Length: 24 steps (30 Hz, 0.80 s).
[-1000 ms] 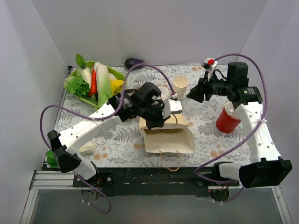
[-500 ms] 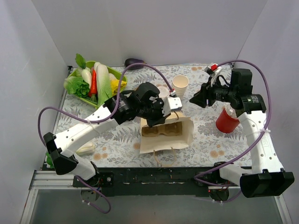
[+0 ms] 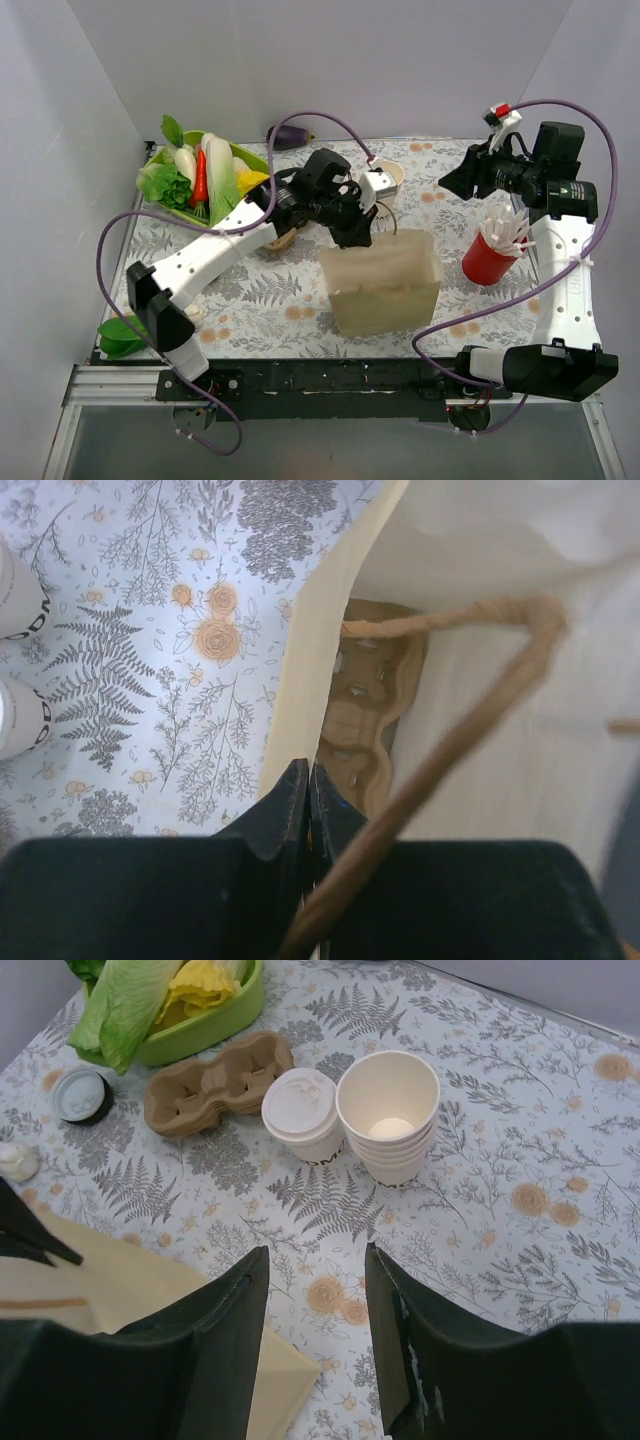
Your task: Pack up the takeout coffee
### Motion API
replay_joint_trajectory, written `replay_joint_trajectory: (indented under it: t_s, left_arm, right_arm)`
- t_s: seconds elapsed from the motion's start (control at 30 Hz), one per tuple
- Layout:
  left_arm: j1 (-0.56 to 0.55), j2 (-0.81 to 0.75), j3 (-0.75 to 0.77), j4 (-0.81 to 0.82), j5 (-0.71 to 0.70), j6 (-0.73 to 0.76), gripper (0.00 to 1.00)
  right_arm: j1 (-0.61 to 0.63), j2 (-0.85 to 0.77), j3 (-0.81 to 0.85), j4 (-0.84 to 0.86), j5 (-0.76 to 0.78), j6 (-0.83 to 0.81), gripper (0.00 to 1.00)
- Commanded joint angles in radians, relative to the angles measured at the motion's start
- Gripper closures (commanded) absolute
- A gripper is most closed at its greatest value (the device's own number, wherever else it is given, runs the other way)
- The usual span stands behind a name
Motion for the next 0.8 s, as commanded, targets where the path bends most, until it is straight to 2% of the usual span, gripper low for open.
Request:
replay_joint_trajectory:
  t_s: [0.0, 0.03, 0.07, 0.1, 0.13, 0.17, 0.23, 0.4, 0.57, 0.67, 0.77]
  left_arm:
    - [0.061, 0.101, 0.066, 0.054, 0.107, -0.102, 1.0]
    - [0.07, 0.122, 0.073, 0.06, 0.113, -0.104, 0.99]
    - [0.073, 0.129, 0.083, 0.062, 0.108, -0.101, 0.9]
    - [0.076, 0.133, 0.096, 0.061, 0.101, -0.099, 0.71]
    - [0.082, 0.138, 0.104, 0.058, 0.089, -0.099, 0.36]
    - [0.086, 0.135, 0.104, 0.057, 0.055, -0.101, 0.24]
    - [0.099, 0.123, 0.112, 0.065, 0.033, -0.104, 0.13]
    - [0.13, 0.031, 0.181, 0.068, 0.003, -0.089, 0.02]
    - [0.138, -0.06, 0.176, 0.047, -0.051, -0.014, 0.02]
    - [0.164, -0.091, 0.117, 0.027, -0.1, -0.001, 0.02]
    - [0.199, -0.106, 0.089, -0.001, -0.035, -0.021, 0.02]
  right_arm:
    - [-0.052, 0.006, 0.047, -0.043, -0.029, -0.006, 0.48]
    - [-0.058, 0.005, 0.045, -0.046, -0.035, -0.009, 0.48]
    - [-0.062, -0.001, 0.044, -0.047, -0.037, -0.015, 0.49]
    - [-0.068, -0.004, 0.036, -0.049, -0.038, -0.02, 0.49]
    - [-0.068, -0.007, 0.03, -0.049, -0.043, -0.02, 0.48]
    - [-0.066, -0.013, 0.026, -0.049, -0.046, -0.02, 0.48]
    - [-0.069, -0.021, 0.007, -0.041, -0.052, -0.015, 0.48]
    - [-0.071, -0.064, -0.031, -0.011, -0.061, 0.002, 0.48]
    - [-0.069, -0.104, -0.083, 0.041, -0.08, 0.016, 0.48]
    - [-0.071, -0.106, -0.103, 0.071, -0.074, 0.006, 0.48]
    - [-0.071, -0.071, -0.085, 0.055, -0.057, -0.012, 0.48]
